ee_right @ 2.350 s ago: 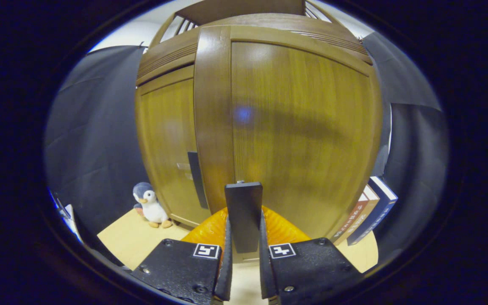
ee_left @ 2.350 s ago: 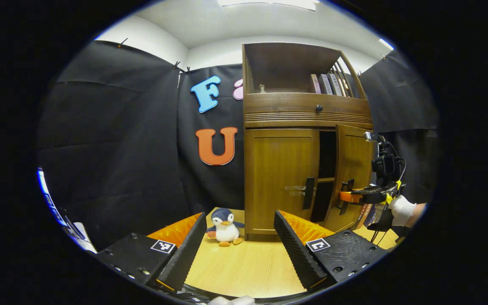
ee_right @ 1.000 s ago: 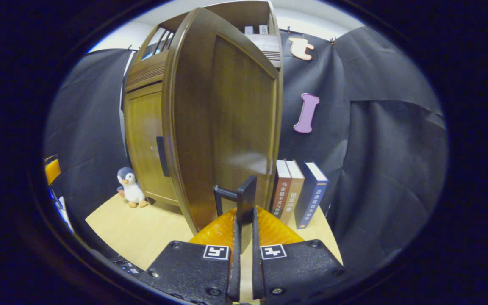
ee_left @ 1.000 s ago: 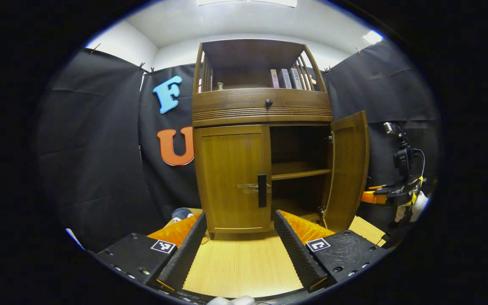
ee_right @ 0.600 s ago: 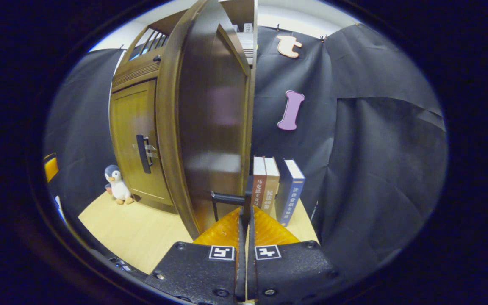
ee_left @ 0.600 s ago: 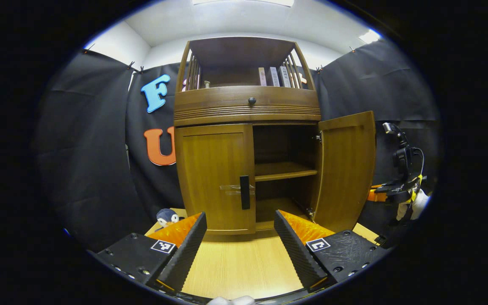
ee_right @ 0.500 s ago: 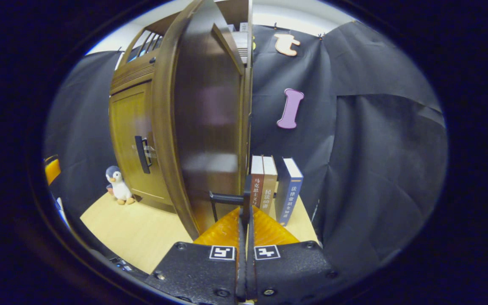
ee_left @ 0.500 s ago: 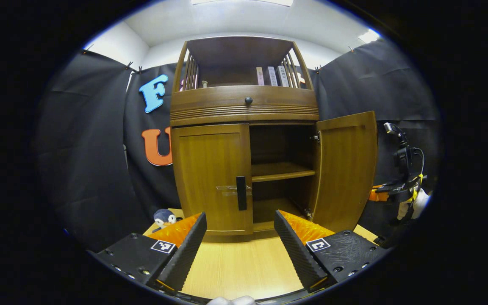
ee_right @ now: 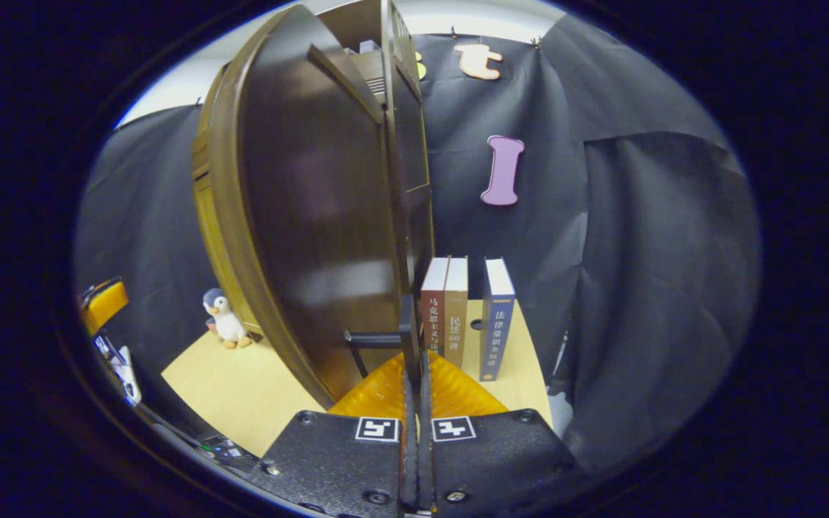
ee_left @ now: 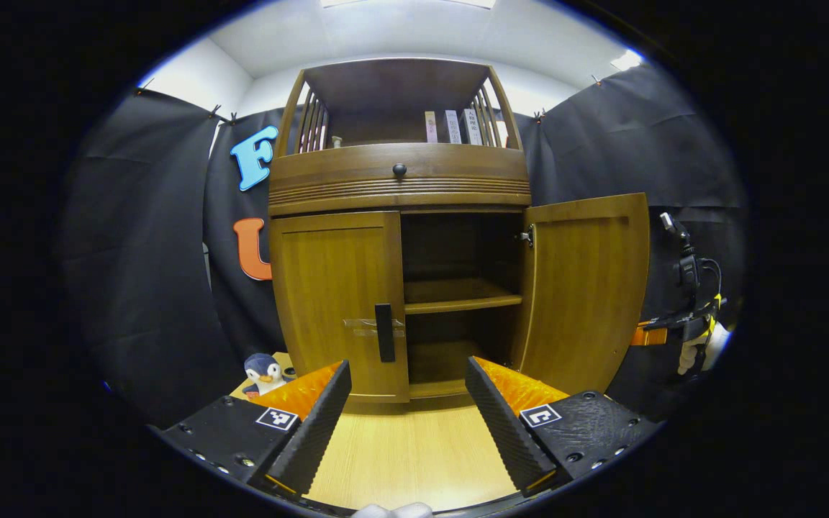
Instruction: Open the right door of the double-door shoe cabinet with the right hand, and open the left door with the left hand.
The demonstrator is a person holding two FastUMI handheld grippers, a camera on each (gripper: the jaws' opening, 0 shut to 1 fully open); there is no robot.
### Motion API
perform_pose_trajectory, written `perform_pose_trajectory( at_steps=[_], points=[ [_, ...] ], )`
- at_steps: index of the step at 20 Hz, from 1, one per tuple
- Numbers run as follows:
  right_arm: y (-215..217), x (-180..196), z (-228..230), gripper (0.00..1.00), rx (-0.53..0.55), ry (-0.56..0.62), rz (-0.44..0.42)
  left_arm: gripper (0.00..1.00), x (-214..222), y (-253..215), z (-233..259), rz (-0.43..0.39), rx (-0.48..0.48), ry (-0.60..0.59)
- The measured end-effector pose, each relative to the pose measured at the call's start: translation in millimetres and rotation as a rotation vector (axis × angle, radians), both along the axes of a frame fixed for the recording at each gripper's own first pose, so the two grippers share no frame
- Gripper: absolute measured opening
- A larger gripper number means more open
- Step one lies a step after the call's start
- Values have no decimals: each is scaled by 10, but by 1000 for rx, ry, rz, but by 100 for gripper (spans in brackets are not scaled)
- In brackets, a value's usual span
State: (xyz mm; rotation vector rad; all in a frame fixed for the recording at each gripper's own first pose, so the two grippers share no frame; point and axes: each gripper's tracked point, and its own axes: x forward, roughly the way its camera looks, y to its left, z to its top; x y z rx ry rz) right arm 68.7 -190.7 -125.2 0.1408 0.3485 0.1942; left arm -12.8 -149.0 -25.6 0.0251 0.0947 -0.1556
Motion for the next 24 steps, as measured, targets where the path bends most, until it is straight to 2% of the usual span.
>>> perform_pose_trajectory(
  at_steps=[4,7,9,10,12,13,17,19,21,24],
  points=[
    [10,-7,1,4,-54,-22,54,96,-2,-138,46,-1,5,-8],
    [24,-14,1,4,-40,-28,73,96,-9,-170,77,0,7,-10],
    [20,-14,6,5,-27,-31,79,96,-10,-164,85,2,4,-12],
    [22,-15,-8,5,-24,-30,80,100,-7,-149,85,2,1,-11],
    [-51,-21,-46,8,-30,-29,58,96,4,-105,90,3,-2,-10],
    [-128,-23,-60,27,-42,-29,34,96,19,-77,81,4,-3,-9],
    [-311,-279,7,77,-39,-38,-66,96,72,73,24,4,2,2],
    [-448,-442,84,88,-73,-50,-156,96,125,161,-10,1,4,10],
    [-581,-605,295,90,-133,-95,-255,96,206,248,-33,-7,9,13],
    [-513,-866,739,90,-179,-185,-365,96,320,343,-18,-29,3,6]
  ],
)
